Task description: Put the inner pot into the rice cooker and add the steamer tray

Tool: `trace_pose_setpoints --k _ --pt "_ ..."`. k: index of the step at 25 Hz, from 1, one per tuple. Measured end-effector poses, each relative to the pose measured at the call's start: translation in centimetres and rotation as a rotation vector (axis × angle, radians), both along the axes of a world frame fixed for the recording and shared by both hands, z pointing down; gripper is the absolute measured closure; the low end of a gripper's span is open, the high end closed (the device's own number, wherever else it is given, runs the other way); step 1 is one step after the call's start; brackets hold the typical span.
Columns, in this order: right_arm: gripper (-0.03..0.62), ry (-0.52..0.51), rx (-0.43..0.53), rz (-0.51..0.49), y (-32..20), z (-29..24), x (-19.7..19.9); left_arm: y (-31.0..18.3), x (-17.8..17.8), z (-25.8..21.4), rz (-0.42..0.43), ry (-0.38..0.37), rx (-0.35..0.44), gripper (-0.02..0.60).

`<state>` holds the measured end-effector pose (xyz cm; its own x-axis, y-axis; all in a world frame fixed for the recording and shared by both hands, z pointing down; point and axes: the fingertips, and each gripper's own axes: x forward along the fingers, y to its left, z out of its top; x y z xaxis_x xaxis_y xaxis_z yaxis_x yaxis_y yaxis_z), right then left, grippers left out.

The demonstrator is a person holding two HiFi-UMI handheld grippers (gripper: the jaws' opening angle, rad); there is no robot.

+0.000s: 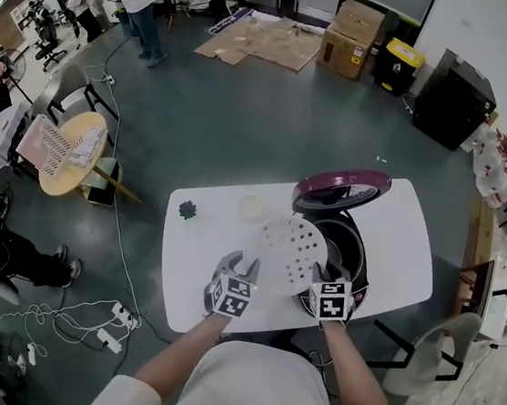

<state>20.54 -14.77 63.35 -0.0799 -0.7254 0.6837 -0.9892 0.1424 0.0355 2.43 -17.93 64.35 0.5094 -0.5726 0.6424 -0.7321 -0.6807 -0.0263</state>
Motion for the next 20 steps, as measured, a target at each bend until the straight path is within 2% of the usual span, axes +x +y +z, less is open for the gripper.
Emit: trace_pose_setpoints --k 20 --pt "0.485 0.027 -0.041 0.005 0.3 2.5 10.5 -0.4 10.8 2.5 0.037 -0.045 -0.02 0.426"
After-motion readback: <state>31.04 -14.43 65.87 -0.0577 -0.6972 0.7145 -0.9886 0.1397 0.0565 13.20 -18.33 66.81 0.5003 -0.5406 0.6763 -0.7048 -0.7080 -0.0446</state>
